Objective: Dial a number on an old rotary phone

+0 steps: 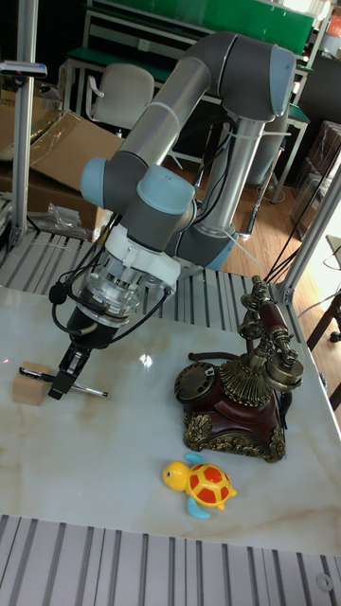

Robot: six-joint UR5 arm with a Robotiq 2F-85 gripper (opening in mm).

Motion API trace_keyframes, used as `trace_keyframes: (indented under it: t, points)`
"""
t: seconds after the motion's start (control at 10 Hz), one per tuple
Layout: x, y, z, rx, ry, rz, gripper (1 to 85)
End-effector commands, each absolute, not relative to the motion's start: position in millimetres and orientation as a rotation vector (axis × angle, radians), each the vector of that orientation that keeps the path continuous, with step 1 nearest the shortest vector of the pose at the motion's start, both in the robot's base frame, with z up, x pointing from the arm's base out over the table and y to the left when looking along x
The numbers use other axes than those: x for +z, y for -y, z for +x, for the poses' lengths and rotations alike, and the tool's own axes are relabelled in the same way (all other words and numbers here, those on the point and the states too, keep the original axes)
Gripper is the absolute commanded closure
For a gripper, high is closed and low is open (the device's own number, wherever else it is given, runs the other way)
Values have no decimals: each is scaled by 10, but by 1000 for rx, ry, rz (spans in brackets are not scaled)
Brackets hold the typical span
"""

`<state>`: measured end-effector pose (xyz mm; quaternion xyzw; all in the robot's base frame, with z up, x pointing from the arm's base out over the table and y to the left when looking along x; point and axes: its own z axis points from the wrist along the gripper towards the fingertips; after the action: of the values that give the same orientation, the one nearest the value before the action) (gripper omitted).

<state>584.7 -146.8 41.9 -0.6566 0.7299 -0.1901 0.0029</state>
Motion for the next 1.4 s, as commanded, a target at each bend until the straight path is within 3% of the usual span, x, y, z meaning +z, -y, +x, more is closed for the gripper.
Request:
trace_keyframes:
  t: [0.0,1.2,1.3]
  points:
    - [337,1446,5802,-578,-2276,-2041,843]
    - [233,1474,5700,-591,-2318,-1959,843]
    - [233,1477,5701,-592,-2323,-1952,813]
